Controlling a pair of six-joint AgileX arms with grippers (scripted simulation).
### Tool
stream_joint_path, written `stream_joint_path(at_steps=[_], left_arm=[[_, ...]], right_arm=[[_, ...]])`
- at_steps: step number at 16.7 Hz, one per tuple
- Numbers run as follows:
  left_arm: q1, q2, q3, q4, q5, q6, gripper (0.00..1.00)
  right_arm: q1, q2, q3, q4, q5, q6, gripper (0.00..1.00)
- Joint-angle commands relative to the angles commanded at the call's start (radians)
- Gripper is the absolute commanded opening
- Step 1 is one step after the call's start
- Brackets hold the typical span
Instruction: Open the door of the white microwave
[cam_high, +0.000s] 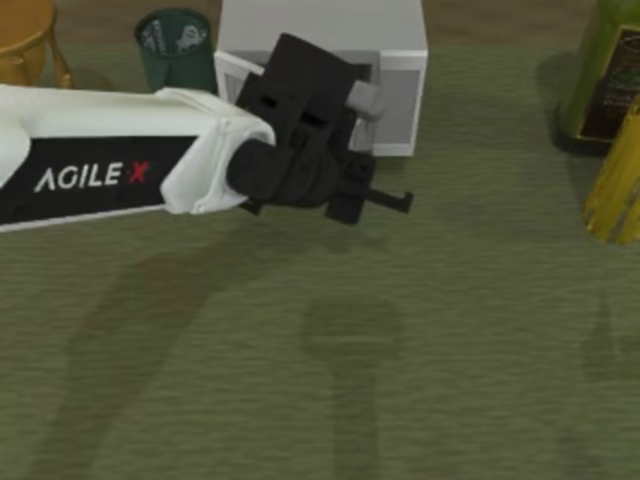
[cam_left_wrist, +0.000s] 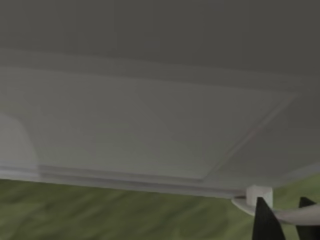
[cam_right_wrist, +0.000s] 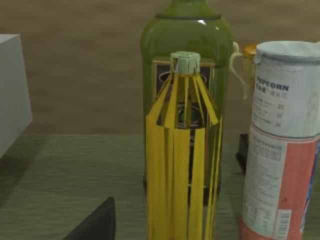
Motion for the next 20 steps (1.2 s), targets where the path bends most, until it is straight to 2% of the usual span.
stream_joint_path(at_steps=[5, 20], left_arm=[[0.022, -0.025, -0.035, 0.014, 0.028, 0.047, 0.0], [0.022, -0.025, -0.035, 0.014, 0.028, 0.048, 0.0]], right_arm=[[0.0, 0.0, 0.0, 0.0, 0.0, 0.0, 1.0], [0.0, 0.0, 0.0, 0.0, 0.0, 0.0, 1.0]])
